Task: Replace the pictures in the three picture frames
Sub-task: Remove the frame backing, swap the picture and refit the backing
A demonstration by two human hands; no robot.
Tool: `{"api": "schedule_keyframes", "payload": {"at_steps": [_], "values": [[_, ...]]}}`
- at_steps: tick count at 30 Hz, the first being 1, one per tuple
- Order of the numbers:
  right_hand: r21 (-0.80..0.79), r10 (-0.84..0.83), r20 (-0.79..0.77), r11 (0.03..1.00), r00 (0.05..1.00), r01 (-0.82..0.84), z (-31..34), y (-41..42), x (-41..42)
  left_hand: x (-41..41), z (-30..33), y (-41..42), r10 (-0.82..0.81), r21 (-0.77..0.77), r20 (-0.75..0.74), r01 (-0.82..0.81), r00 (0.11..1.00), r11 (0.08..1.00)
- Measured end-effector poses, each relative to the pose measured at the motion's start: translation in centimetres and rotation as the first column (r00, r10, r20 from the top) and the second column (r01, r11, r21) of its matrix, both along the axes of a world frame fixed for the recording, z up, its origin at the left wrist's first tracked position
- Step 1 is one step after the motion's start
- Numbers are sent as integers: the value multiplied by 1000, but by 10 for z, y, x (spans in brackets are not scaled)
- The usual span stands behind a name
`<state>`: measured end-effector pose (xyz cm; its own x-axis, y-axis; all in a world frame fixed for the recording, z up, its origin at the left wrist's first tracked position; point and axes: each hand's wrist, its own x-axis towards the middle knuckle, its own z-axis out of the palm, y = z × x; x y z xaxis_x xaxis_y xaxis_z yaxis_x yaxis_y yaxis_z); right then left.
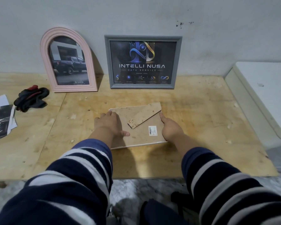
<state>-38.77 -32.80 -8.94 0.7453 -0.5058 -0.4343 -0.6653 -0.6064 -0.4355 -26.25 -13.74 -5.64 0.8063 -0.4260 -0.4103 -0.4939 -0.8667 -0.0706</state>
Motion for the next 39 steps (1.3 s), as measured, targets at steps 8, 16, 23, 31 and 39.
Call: {"api": "schedule_keyframes", "payload": {"at_steps": [8, 16, 23, 31, 39], "values": [[178, -139, 30, 975, 990, 132, 0, 0, 0, 0, -2, -2, 99, -133, -23, -101, 995, 986], [83, -36, -68, 996, 997, 41, 16, -3, 7, -2, -2, -7, 114, -113, -39, -118, 993, 987], [189, -73, -61, 978, 995, 84, 18, -6, 4, -22, -14, -32, -43, -269, -55, 27, 998, 963], [0, -64, 20, 998, 998, 64, 10, -4, 7, -21, -11, -40, 60, -415, -89, -92, 994, 905], [-168, 67, 43, 984, 997, -59, 17, -2, 36, -6, -4, -40, -74, -232, -138, 41, 988, 972]]}}
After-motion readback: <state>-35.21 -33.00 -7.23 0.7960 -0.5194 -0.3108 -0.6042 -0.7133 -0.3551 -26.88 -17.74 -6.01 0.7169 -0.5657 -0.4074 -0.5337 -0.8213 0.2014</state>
